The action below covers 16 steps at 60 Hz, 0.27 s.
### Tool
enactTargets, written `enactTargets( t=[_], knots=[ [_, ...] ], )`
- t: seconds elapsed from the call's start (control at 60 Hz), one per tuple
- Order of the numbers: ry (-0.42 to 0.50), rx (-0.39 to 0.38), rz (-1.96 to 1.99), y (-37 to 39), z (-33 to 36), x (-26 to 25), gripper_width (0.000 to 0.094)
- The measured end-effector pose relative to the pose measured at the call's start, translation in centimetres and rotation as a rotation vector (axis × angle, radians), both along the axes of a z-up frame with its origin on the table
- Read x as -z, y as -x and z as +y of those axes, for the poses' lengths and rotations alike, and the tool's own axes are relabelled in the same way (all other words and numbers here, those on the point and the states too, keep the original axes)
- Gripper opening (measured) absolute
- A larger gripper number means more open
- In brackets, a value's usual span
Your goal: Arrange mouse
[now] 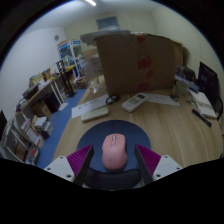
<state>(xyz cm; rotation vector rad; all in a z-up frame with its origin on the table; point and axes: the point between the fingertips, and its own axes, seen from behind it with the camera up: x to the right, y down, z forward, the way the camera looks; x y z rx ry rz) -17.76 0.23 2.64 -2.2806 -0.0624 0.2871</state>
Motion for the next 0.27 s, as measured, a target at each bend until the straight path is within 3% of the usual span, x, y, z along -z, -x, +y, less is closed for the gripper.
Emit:
enactTargets(
  t=[0.117, 0.267],
  knots=[
    [-0.033, 0.006, 0.032, -3.9, -4.8, -4.7, 0.0841],
    [-0.022, 0.090, -0.015, -13.6, -10.7, -7.5, 0.0836]
  ],
)
